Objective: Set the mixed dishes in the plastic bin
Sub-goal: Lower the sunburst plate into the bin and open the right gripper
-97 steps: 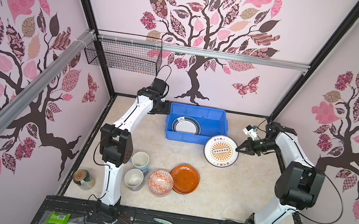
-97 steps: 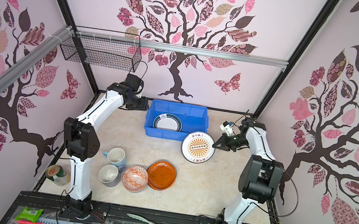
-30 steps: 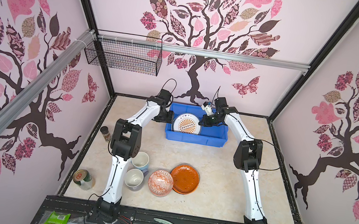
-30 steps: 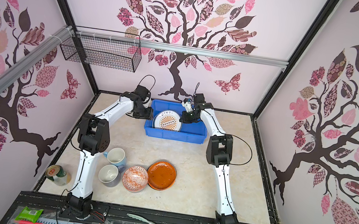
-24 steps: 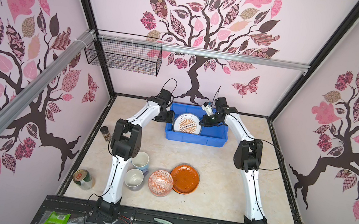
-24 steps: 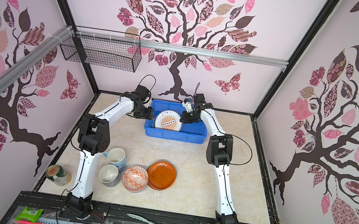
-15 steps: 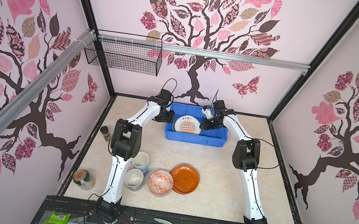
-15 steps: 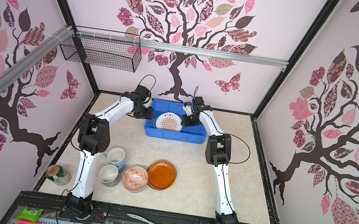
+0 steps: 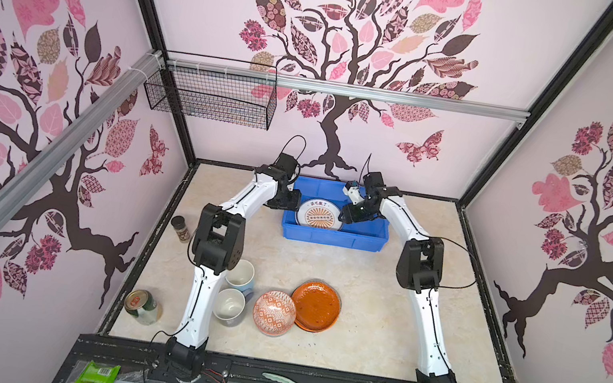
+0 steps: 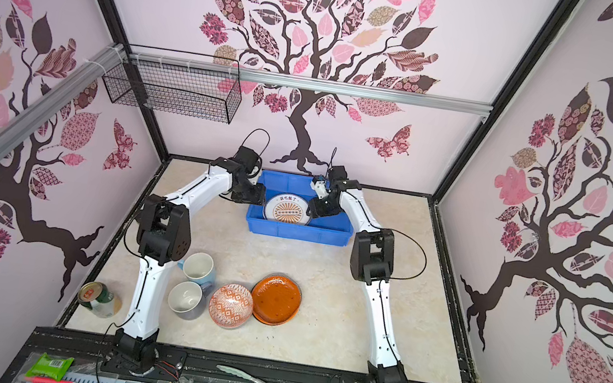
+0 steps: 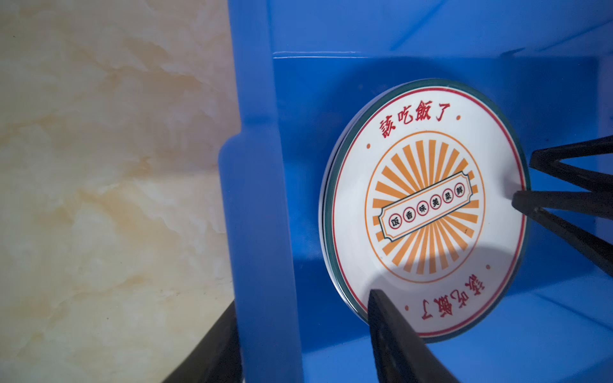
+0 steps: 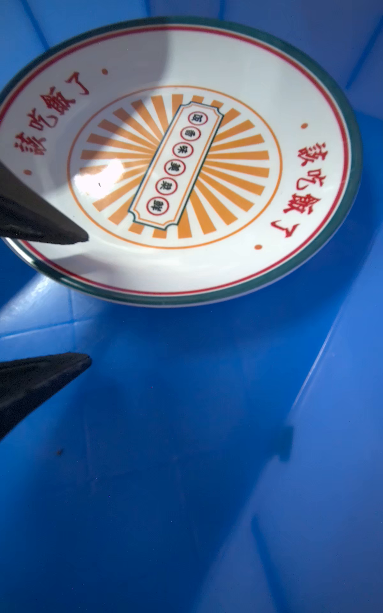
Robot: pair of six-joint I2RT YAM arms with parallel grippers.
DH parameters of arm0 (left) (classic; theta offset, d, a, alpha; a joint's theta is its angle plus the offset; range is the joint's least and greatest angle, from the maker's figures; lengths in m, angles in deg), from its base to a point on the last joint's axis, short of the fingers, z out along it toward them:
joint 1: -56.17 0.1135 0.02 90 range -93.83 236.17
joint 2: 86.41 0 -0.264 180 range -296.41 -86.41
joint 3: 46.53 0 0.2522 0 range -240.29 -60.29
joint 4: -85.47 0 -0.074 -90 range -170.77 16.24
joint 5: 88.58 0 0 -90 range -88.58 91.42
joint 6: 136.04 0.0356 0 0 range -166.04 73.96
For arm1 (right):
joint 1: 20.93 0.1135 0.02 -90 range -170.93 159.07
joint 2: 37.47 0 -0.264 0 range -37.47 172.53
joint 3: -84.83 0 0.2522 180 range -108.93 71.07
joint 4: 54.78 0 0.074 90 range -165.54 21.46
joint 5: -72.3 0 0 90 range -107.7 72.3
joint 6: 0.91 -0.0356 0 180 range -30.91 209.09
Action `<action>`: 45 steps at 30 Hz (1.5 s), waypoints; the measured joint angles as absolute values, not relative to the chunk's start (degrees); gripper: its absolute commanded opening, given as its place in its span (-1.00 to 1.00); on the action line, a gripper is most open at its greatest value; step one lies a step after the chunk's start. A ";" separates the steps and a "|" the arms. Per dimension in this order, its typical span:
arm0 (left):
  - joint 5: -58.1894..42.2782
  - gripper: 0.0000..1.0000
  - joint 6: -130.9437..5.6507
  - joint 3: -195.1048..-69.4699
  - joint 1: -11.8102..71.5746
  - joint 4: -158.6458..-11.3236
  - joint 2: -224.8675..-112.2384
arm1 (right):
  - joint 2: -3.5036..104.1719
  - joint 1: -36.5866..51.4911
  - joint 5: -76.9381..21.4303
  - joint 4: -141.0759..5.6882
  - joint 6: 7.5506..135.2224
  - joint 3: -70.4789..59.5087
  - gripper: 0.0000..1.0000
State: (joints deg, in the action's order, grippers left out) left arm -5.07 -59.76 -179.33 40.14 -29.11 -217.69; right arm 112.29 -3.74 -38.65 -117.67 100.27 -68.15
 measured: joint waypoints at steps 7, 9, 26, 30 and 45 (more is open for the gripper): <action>-4.67 0.16 -60.54 -179.33 40.05 -28.97 -217.69 | 112.31 -2.98 -41.38 -117.60 100.68 -68.19 0.23; -4.50 0.16 -60.80 -179.33 40.03 -28.97 -217.69 | 112.31 -2.73 -42.26 -117.56 100.70 -68.19 0.26; -3.16 0.15 -59.69 -173.58 39.75 -28.95 -214.39 | 113.36 0.41 -42.91 -116.82 100.70 -68.50 0.31; -2.81 0.15 -59.21 -170.63 39.92 -29.63 -211.95 | 113.58 0.70 -41.60 -116.47 100.70 -68.50 0.33; -2.33 0.16 -57.81 -162.39 40.03 -31.99 -202.63 | 98.36 -1.47 -33.10 -106.02 100.48 -51.41 0.39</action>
